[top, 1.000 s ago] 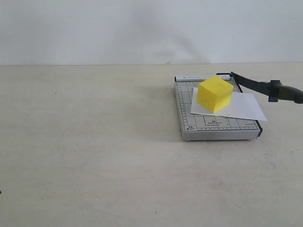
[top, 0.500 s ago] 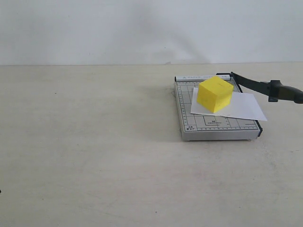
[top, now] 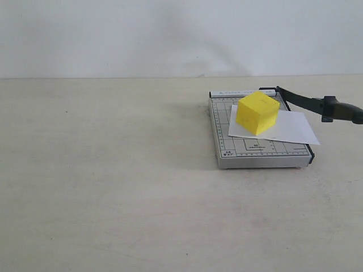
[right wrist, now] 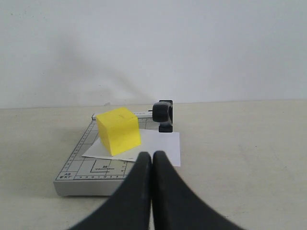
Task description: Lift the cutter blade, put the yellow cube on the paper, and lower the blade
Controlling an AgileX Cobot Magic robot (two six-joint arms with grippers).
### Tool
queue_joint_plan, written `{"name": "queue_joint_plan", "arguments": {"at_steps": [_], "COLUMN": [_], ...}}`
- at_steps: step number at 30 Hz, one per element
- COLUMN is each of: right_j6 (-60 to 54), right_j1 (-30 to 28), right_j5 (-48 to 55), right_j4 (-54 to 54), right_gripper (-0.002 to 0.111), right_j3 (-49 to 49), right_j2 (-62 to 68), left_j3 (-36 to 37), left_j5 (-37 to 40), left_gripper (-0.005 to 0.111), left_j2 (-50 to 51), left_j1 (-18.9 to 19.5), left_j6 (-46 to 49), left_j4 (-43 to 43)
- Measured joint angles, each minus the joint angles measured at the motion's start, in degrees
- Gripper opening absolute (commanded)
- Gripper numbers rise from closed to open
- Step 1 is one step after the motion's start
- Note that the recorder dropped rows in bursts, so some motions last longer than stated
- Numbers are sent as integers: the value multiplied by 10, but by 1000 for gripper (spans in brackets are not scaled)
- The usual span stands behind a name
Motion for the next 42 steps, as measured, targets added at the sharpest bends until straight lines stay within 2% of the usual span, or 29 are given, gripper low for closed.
{"name": "queue_joint_plan", "arguments": {"at_steps": [3,5,16,24,26,31,35,40,42], "right_j6": [0,0,0,0,0,20,123,218,237], "right_j1": [0,0,0,0,0,0,0,0,0], "right_j5": [0,0,0,-1,-9,-72,-113,-114,-114], "right_j4": [0,0,0,0,0,3,20,29,30], "right_gripper": [0,0,0,0,0,0,0,1,6], "right_j3": [0,0,0,0,0,0,0,0,0], "right_j2": [0,0,0,-1,-1,-1,-1,-1,-1], "left_j3": [0,0,0,3,3,3,3,3,3], "left_j5": [-14,-15,-14,93,97,97,97,97,97], "left_gripper": [4,4,4,4,4,4,4,4,4], "left_j2": [0,0,0,0,0,0,0,0,0], "left_j1": [0,0,0,7,32,155,243,296,313], "left_j6": [-97,-120,-129,-131,-130,-68,-29,-22,-23], "left_j4": [62,76,85,120,123,132,134,136,136]}}
